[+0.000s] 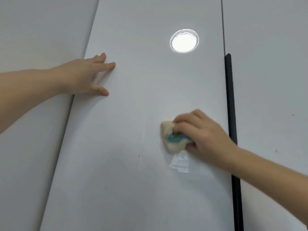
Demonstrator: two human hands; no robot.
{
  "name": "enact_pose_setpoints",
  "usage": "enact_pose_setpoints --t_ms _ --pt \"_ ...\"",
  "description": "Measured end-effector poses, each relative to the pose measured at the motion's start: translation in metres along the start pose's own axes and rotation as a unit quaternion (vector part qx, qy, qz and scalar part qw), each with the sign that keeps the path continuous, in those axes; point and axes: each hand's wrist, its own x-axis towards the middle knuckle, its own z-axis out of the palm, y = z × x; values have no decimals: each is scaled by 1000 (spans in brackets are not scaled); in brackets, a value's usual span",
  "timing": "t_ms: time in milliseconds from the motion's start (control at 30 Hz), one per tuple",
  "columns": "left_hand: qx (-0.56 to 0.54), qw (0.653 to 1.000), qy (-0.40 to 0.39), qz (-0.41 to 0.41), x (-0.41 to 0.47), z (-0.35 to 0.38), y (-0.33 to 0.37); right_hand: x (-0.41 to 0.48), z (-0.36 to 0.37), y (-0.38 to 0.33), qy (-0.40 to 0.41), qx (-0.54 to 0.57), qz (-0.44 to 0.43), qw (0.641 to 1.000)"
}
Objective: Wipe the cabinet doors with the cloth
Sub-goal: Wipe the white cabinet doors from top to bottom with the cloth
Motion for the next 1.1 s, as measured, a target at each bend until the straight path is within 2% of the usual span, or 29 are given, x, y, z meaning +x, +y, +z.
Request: enact_pose_setpoints --t_ms 100,133,167,267,300,400,433,567,600,700,733,833,867,967,1000,1100 --pt "9 1000 -1 0 -1 -1 2 31 3 12 86 12 152 985" --pt "10 1000 -1 1 -1 -1 2 35 8 5 94 20 168 981" --pt "12 1000 -2 2 -1 -1 1 34 13 -6 85 21 143 986" --pt "17 1000 -8 5 -1 -2 -2 24 22 -27 16 17 -5 1000" --pt "15 1000 -9 6 0 -1 -1 27 19 -22 12 7 -1 1000" --pt "15 1000 -4 11 3 0 -2 44 20 -12 101 13 139 985" --pt "13 1000 -5 11 3 -1 -2 46 23 -18 109 16 143 984" --pt "30 999 -14 12 5 0 -6 39 32 -38 33 -13 -41 999" --pt "33 999 -16 12 5 0 -6 45 29 -32 32 -22 -26 999" --pt "32 999 -20 10 7 0 -5 63 30 -29 115 -7 124 986" --pt "34 999 -23 10 7 1 -5 62 37 -40 110 8 112 988" --pt "42 999 -22 9 7 -1 -7 53 54 -68 33 19 -51 998" --pt "41 999 -22 10 7 -1 -5 57 53 -67 24 13 -56 998" --pt "40 999 -18 12 5 -3 -1 80 52 -60 98 30 76 992" --pt "39 999 -18 12 5 -3 -1 82 57 -66 100 38 85 991" --pt "36 999 -16 9 4 -3 -1 78 75 -88 62 36 -21 997"
